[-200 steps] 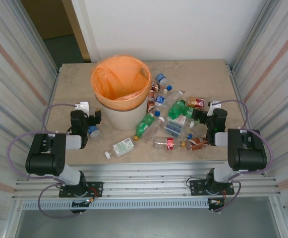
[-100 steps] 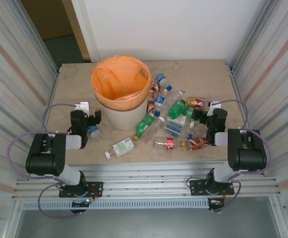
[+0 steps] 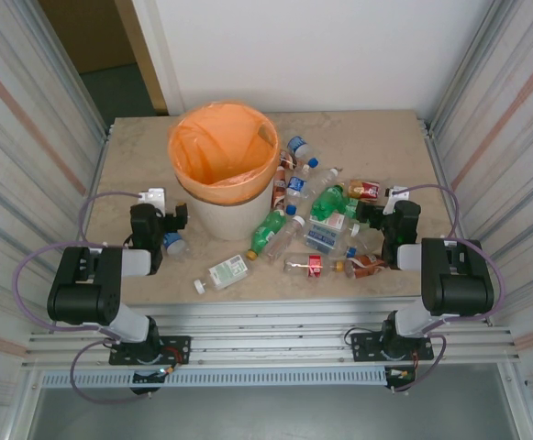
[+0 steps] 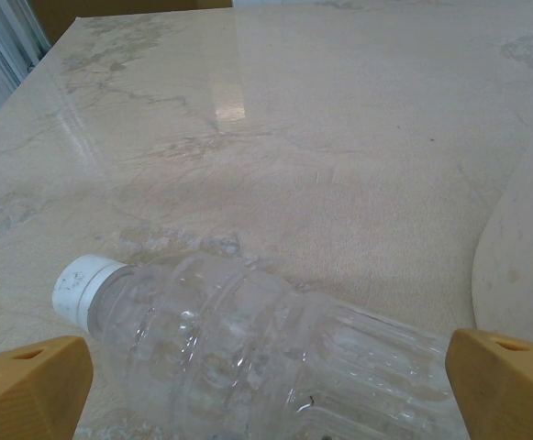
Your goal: Put the plastic bottles in the bin
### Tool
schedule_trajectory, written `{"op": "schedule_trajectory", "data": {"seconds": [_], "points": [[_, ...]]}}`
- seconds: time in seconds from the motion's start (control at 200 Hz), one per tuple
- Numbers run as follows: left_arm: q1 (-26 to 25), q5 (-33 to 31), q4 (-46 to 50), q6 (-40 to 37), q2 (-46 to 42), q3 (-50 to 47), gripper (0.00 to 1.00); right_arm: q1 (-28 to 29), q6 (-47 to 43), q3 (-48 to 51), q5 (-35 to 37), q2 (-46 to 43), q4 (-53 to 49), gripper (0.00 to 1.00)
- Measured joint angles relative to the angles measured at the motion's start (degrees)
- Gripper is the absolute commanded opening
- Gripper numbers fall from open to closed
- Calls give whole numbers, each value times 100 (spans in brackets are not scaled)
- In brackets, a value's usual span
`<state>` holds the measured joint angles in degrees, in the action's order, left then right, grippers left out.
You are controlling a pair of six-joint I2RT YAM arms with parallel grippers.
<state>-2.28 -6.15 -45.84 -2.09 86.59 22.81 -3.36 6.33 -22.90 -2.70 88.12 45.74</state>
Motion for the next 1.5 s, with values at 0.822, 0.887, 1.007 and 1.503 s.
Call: {"op": "schedule_trajectory", "data": {"seconds": [0.822,0.887,1.007,1.503], "points": [[7,-885,3877,1263,-2708,1163,99,-13,92,-549,295,-1751,-2100,98],[7,-874,4343,1567,-2938,1235,99,2,173,-688,369,-1917,-2430,98],[7,-778,5174,2175,-3294,1270,99,107,323,-960,597,-2155,-3071,98],[-422,-326,7007,3746,-3077,1156,99,341,855,-1204,1300,-3475,-4728,98]]}}
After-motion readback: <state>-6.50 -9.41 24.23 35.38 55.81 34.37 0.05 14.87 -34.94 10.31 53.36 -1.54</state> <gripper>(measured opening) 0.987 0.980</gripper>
